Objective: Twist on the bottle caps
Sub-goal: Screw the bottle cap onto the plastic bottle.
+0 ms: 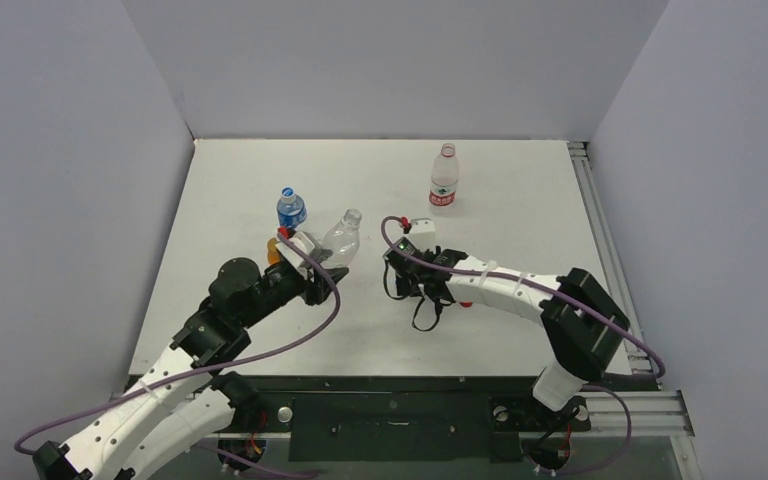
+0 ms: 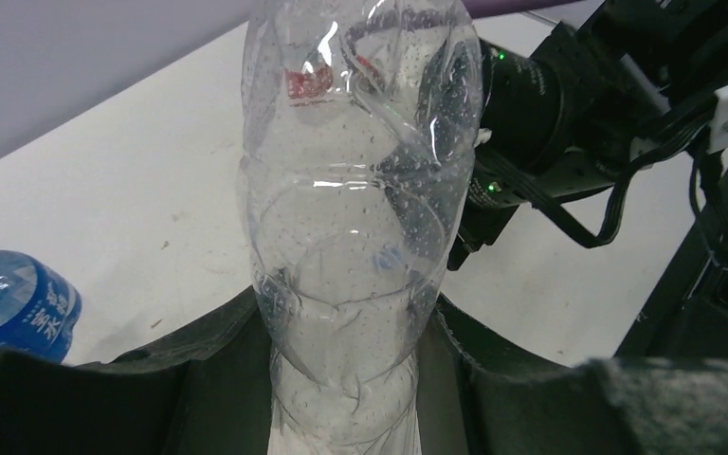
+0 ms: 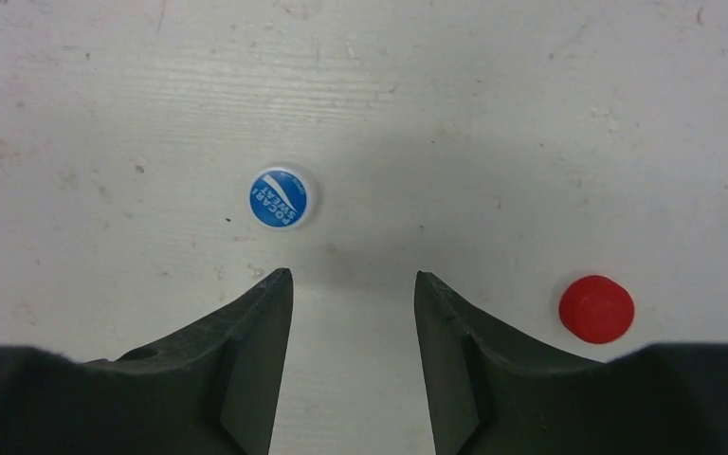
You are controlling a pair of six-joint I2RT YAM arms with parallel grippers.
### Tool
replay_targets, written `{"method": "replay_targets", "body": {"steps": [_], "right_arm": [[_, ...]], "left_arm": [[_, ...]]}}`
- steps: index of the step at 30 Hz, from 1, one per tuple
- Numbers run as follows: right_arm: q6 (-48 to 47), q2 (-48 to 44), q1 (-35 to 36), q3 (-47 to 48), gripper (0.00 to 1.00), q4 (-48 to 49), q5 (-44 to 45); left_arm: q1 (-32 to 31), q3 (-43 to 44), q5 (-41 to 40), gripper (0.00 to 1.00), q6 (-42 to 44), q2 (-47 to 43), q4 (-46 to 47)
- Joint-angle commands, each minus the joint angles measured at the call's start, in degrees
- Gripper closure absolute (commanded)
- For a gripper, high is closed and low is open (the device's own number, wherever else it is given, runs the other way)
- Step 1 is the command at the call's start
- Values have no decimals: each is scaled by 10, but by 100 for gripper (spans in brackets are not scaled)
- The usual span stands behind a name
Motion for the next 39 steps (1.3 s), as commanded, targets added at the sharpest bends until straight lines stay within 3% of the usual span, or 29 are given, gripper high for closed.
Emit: {"method": "replay_targets", "body": {"steps": [1,14,39], "right_arm": [[1,45,10,60,54,13,7],[0,139,26,118,59,26,-16],[-25,173,2,128,64,45,-28]], "left_arm": [[3,-2,-54,65,0,-42,7],[4,-1,-66,65,0,-80,-23],[4,19,-57,65,5,-69,-44]]}}
